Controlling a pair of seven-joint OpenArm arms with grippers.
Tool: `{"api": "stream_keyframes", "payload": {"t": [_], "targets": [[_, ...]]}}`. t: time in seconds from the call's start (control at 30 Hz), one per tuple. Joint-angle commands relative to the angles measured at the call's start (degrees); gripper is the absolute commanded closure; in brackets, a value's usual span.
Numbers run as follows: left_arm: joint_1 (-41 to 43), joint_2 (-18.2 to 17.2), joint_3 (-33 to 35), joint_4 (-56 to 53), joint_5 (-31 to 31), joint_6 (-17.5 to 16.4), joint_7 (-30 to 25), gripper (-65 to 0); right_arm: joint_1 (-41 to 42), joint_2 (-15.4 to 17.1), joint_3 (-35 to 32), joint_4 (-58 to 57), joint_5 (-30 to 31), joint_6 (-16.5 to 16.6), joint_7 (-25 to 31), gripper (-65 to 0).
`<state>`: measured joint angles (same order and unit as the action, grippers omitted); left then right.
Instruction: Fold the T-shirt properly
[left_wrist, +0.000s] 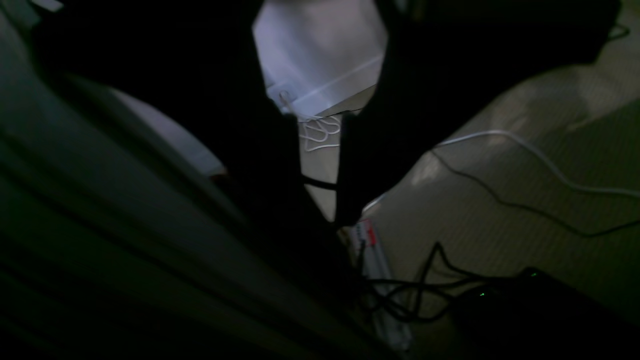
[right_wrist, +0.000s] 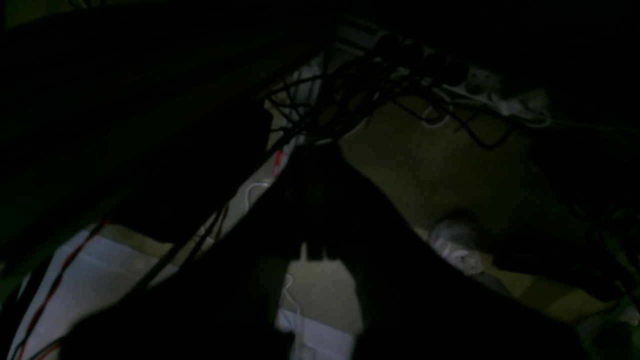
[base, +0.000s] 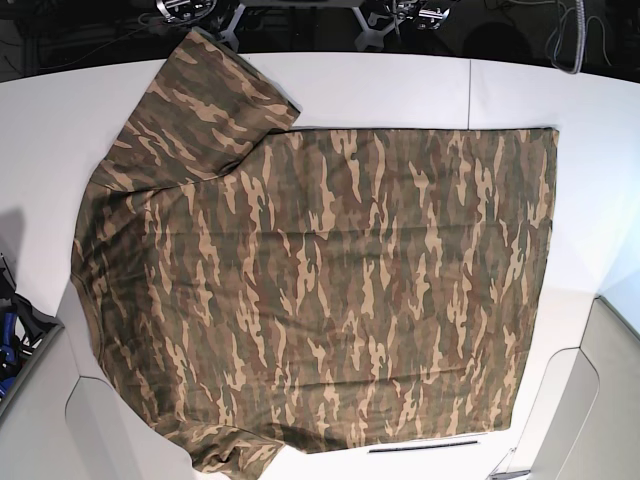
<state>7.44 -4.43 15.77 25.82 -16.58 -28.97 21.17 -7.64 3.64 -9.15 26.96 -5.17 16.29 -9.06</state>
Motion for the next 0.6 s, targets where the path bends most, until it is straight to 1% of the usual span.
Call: {"api": "stream_keyframes", "payload": {"t": [0.0, 0.07, 0.17, 0.23, 0.57], "targets": [[0.17, 0.15, -0.04, 0.37, -0.35, -2.47, 0.00, -15.5, -0.02, 0.02, -0.11, 0.48, 0.26, 0.61, 0.52, -0.3], [0.20, 0.13, -0.04, 0.37, -0.35, -4.15, 0.00, -15.5, -0.02, 0.04, -0.11, 0.48, 0.26, 0.61, 0.52, -0.3], [0.22, 0.13, -0.04, 0.37, -0.33, -7.69, 0.02, -15.5, -0.22, 0.22, -0.11, 0.52, 0.26, 0.59, 0.52, -0.3], [0.22, 0.13, -0.04, 0.37, -0.33, -9.05, 0.02, -15.5, -0.44, 0.35, -0.11, 0.61, 0.26, 0.59, 0.52, -0.3], [0.76, 0.09, -0.04, 0.37, -0.31, -9.05, 0.00, -15.5, -0.66, 0.50, -0.11, 0.68, 0.24, 0.61, 0.50, -0.3]]}}
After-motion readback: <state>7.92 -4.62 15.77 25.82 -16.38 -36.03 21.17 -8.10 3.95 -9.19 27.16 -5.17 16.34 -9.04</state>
